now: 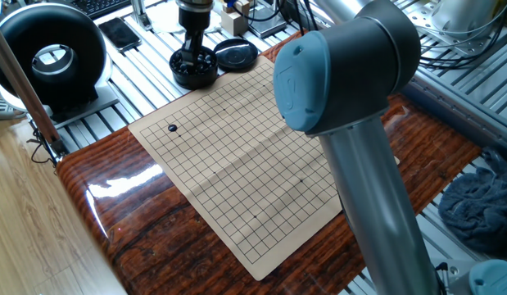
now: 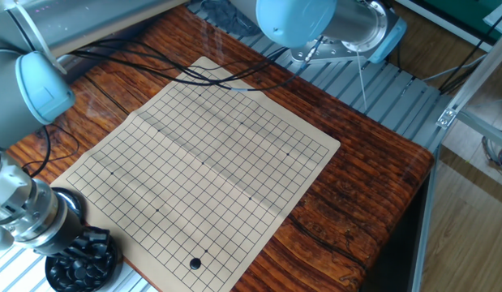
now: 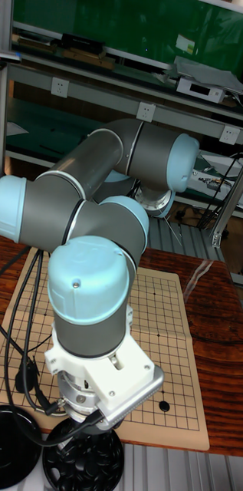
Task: Play the first move as black on the 3-4 point in the upper right corner of the Go board
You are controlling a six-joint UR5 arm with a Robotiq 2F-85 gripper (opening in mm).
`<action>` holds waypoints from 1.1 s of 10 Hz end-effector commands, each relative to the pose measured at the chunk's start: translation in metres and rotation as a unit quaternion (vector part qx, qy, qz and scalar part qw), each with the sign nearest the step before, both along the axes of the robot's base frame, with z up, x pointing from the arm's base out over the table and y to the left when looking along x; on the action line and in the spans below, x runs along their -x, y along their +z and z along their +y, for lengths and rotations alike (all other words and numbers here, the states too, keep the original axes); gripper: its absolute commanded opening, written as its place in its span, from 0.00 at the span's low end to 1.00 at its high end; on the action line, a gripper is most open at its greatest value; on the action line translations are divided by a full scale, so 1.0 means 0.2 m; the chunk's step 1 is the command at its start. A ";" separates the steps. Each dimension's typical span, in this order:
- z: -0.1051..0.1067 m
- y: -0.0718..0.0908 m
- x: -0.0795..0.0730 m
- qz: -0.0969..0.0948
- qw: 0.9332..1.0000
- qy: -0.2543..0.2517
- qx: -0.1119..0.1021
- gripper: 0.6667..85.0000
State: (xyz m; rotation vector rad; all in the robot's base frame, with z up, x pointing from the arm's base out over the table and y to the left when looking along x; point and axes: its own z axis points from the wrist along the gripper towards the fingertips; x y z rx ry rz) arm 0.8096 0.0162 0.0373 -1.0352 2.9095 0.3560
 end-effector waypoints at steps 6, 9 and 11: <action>0.01 0.02 0.00 0.003 1.000 -0.006 -0.008 0.25; 0.02 0.02 0.00 0.002 1.000 -0.008 -0.013 0.29; 0.03 0.03 -0.01 -0.002 1.000 -0.008 -0.017 0.31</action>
